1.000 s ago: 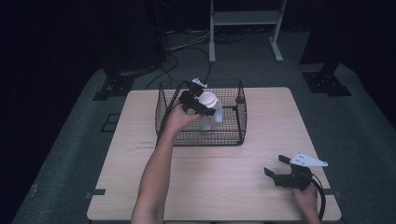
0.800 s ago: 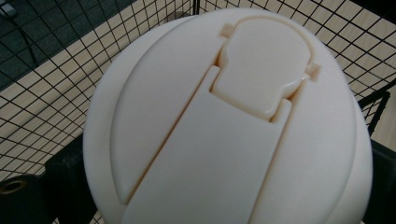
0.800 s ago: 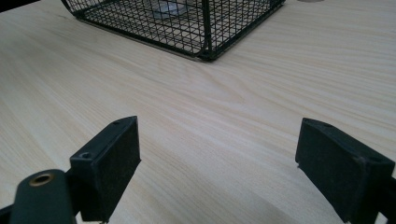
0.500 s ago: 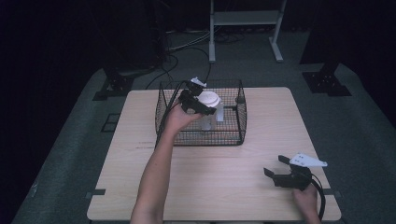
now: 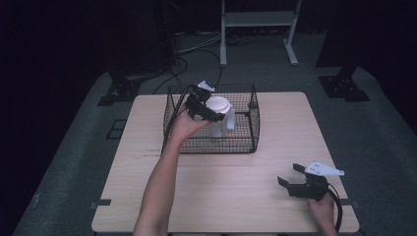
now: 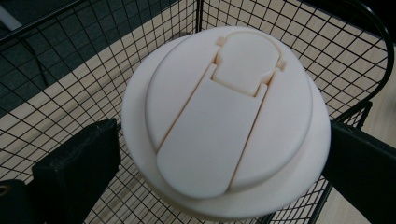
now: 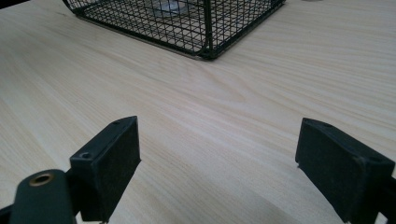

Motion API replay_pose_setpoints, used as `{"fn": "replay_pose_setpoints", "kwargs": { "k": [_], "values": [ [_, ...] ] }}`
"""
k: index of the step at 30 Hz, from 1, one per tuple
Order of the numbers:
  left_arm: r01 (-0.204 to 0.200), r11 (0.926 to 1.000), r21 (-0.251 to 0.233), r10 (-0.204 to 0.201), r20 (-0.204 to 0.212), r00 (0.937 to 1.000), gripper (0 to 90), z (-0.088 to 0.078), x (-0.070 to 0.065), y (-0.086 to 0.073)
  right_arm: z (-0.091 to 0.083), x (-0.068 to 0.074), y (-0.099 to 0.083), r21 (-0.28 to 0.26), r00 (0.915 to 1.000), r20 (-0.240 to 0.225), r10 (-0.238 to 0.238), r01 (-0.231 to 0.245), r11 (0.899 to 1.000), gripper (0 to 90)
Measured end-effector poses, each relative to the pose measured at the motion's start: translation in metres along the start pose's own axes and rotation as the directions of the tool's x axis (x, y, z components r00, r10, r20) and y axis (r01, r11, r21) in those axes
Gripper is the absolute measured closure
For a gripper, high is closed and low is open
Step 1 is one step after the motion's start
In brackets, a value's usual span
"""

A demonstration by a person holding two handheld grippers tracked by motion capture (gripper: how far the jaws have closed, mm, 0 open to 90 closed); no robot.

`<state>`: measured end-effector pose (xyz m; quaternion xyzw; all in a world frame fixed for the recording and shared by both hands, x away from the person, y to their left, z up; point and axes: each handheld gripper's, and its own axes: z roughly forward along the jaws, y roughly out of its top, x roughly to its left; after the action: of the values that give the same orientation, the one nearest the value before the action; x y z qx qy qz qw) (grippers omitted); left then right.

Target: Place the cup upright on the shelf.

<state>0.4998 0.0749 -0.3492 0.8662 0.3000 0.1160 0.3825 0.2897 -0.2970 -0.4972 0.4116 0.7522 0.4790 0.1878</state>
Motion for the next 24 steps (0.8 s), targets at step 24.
{"fn": "replay_pose_setpoints", "kwargs": {
  "k": [24],
  "values": [
    [0.005, 0.9993, -0.036, -0.005, -0.009, 0.9999, 0.5, -0.031, 0.004, -0.028, -0.001, -0.001, 0.0, -0.011, 1.0, 0.004, 0.003, -0.003, 1.0, 12.9]
  ]
}}
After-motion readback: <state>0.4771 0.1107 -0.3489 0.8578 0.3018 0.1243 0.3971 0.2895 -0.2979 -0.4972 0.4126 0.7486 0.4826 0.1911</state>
